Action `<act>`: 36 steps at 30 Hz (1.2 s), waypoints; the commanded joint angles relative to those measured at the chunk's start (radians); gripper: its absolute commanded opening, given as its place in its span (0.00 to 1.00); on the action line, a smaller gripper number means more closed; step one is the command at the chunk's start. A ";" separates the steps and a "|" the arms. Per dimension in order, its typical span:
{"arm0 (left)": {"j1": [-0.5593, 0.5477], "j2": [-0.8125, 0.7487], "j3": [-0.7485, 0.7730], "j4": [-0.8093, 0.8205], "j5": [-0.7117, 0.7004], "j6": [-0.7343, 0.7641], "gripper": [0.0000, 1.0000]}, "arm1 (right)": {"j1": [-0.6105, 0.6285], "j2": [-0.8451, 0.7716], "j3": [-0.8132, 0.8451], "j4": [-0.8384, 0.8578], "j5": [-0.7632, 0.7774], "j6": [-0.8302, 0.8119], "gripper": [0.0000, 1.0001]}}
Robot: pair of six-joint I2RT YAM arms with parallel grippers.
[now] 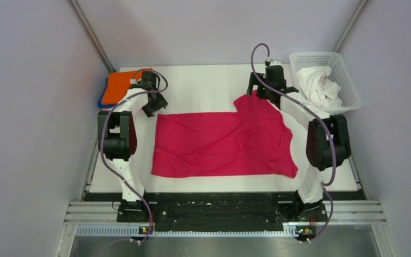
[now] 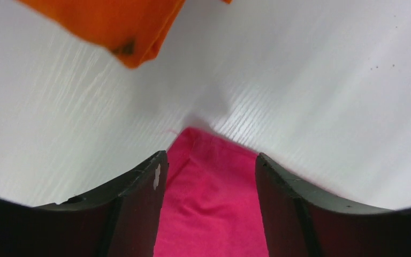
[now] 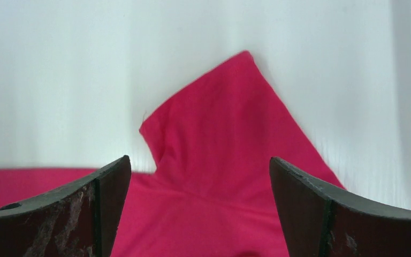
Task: Fold and stack the t-shirts
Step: Grab the side of the flattened tshirt furthest away from the robot with both arms
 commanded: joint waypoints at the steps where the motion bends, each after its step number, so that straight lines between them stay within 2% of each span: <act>1: 0.018 0.070 0.088 -0.031 0.004 0.022 0.60 | 0.002 0.127 0.150 0.027 0.015 -0.081 0.99; 3: 0.020 0.095 0.105 -0.032 0.019 0.021 0.53 | 0.000 0.189 0.205 0.026 0.020 -0.099 0.99; 11: 0.020 0.145 0.110 -0.026 0.040 0.014 0.36 | 0.002 0.430 0.441 -0.036 -0.011 -0.118 0.97; 14: 0.019 0.161 0.116 -0.034 0.052 0.011 0.18 | 0.000 0.510 0.528 -0.069 -0.018 -0.131 0.95; 16: 0.019 0.159 0.117 -0.042 0.061 0.009 0.00 | 0.002 0.555 0.586 -0.092 -0.008 -0.138 0.94; 21: 0.018 0.122 0.085 -0.034 0.086 0.009 0.00 | 0.003 0.654 0.705 -0.162 0.021 -0.152 0.90; 25: 0.019 0.082 0.057 -0.015 0.114 0.009 0.00 | 0.015 0.672 0.711 -0.210 0.046 -0.162 0.84; 30: 0.020 0.041 0.034 -0.008 0.128 0.008 0.00 | 0.038 0.616 0.614 -0.229 0.140 -0.167 0.79; 36: 0.020 0.009 -0.008 0.016 0.144 0.001 0.00 | 0.054 0.542 0.460 -0.147 0.147 -0.098 0.71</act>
